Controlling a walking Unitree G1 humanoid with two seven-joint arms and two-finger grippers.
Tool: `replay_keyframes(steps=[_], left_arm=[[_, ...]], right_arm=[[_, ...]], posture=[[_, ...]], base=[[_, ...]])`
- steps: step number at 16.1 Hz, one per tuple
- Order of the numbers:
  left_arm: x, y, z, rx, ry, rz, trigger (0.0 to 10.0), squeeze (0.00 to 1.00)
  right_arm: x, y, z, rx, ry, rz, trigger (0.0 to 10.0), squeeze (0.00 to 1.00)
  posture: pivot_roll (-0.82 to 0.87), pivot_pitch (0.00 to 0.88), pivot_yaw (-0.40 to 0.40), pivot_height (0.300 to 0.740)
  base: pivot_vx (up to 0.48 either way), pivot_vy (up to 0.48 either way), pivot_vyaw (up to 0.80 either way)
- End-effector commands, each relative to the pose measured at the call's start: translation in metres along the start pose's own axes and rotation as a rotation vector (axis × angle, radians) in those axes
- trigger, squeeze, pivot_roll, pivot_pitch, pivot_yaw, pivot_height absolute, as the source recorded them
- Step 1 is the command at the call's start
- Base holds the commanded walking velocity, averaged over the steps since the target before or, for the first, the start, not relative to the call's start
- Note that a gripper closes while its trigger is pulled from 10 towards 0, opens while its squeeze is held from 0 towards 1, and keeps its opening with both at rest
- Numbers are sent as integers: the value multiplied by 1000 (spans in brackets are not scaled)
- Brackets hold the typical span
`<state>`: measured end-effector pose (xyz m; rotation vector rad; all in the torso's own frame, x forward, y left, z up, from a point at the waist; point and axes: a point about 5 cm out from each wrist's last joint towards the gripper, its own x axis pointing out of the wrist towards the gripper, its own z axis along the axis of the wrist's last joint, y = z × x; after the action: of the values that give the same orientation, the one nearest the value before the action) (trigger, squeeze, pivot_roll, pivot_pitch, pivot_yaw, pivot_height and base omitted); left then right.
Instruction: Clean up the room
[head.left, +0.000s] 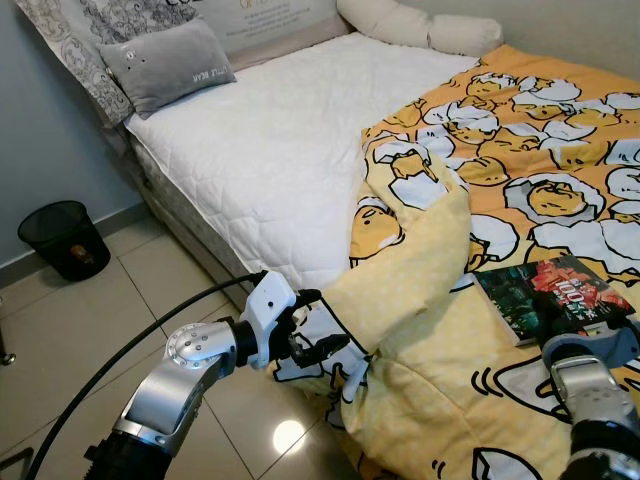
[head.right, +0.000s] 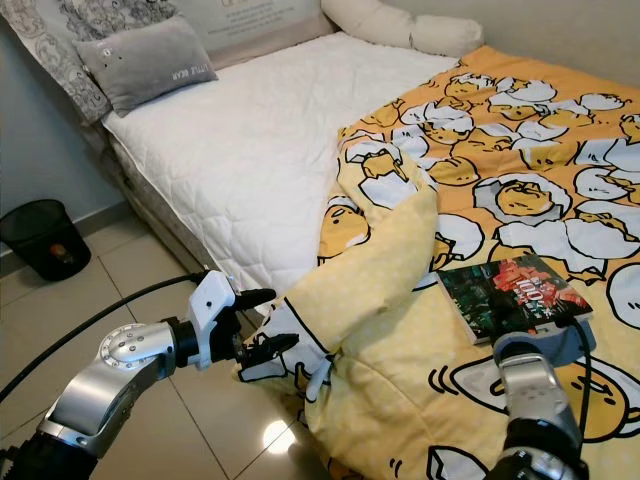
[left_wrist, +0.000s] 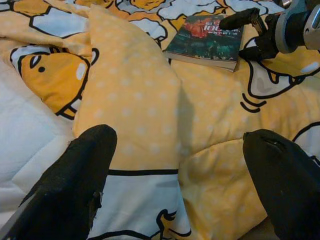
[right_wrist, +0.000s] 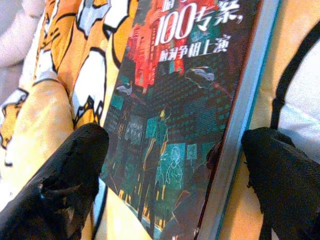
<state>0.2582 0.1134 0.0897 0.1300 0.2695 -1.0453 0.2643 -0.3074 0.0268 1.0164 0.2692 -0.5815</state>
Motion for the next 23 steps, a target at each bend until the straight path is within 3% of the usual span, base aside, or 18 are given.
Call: replay_keyframes(steps=[1,3,6,8,11,13,15,16,17,18,19,20,21,23], left_arm=[[0,1,1,26,14,-7,10000,0],[0,1,0,25,19,-10,10000,0],[-1,0,-2,30,31,-21,10000,0],[-4,0,-2,31,35,-23,10000,0],[-8,2,0,39,43,-33,10000,0],[-11,3,2,49,51,-42,10000,0],[-14,5,3,54,57,-45,10000,0],[-19,4,3,59,70,-52,10000,0],[-20,3,3,60,76,-56,10000,0],[-23,3,3,61,85,-61,10000,0],[-26,2,3,62,95,-63,10000,0],[-30,1,3,64,106,-64,10000,0],[-33,1,4,65,113,-63,10000,0],[-40,1,5,64,127,-52,10000,0]], right_arm=[[1,-7,-12,93,61,-27,10000,0],[2,-15,-16,128,83,-74,10000,0],[0,-29,-30,87,120,-160,10000,0],[-1,-30,-36,153,99,-143,10000,0],[6,-11,-37,182,58,-73,10000,0],[11,7,-29,264,8,10,10000,0],[14,16,-23,325,-29,35,10000,0],[15,20,-21,356,-53,46,9373,0],[16,21,-20,362,-60,47,7922,0],[16,21,-21,368,-68,45,4745,0],[16,20,-22,367,-71,38,4275,0],[15,18,-24,366,-77,27,1686,0],[15,16,-26,357,-83,14,392,0],[14,18,-28,341,-98,43,0,0]], posture=[[-100,0,88,740],[-99,0,90,740],[-88,0,92,740],[-79,0,95,740],[-63,0,116,740],[-46,0,129,740],[-27,0,137,740],[-9,0,144,740],[-4,0,147,740],[13,0,152,740],[28,0,154,740],[48,0,156,740],[63,0,157,740],[93,0,151,740]], base=[[0,0,0],[0,0,0],[0,0,0],[0,0,0],[0,0,0],[0,0,0],[0,0,0],[0,0,0],[0,0,0],[0,0,0],[0,0,0],[0,0,0],[0,0,0],[0,0,0]])
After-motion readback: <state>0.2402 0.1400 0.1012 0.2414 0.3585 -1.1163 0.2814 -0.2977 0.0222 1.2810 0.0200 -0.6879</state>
